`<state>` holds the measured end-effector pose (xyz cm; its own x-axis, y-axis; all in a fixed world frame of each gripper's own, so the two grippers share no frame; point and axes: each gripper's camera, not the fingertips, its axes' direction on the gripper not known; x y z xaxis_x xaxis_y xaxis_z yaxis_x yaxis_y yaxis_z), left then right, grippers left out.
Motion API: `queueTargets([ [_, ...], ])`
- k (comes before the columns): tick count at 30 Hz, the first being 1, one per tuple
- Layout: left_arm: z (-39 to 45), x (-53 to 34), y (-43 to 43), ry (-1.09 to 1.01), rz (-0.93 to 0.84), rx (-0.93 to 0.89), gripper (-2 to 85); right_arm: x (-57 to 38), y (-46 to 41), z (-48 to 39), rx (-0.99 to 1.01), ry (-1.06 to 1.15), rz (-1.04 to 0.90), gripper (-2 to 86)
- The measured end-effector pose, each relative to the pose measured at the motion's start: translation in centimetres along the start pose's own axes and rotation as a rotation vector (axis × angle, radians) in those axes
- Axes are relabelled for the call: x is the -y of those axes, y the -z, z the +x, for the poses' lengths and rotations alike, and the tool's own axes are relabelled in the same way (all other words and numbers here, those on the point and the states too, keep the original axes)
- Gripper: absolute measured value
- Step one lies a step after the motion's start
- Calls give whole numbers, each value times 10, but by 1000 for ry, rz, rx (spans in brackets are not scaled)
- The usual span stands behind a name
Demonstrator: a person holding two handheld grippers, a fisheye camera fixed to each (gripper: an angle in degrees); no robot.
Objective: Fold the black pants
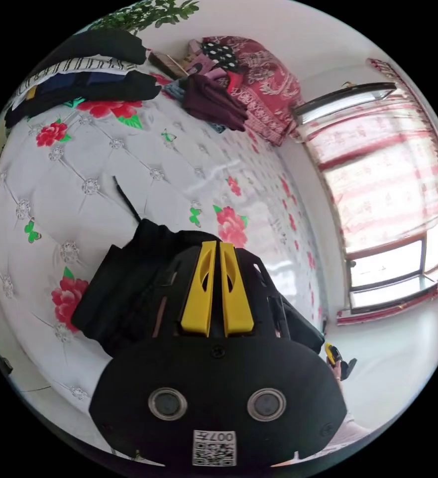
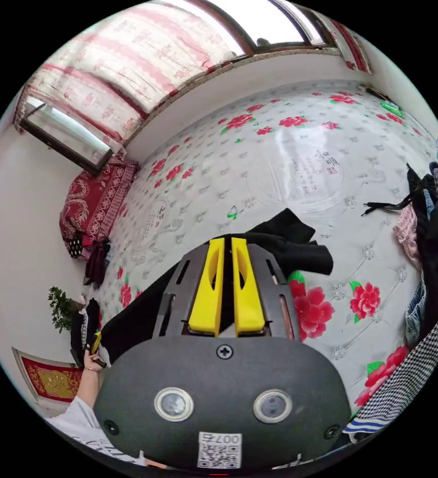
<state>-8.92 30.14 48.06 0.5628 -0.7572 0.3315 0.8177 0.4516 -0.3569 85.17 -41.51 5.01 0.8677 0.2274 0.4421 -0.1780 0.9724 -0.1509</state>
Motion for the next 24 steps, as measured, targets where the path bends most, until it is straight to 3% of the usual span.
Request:
queueTargets([
  [6,23,-54,-17,-323,-7,192,6,-69,-54,-36,260,298,-99,30],
  [9,12,-95,-16,-380,2,280,26,-152,-88,-60,360,463,-273,41],
  [17,18,-126,-90,-524,-117,425,62,-274,-159,-158,363,844,-571,43],
  [24,40,-166,-164,-746,-138,693,40,-299,-213,-201,315,915,-712,30],
])
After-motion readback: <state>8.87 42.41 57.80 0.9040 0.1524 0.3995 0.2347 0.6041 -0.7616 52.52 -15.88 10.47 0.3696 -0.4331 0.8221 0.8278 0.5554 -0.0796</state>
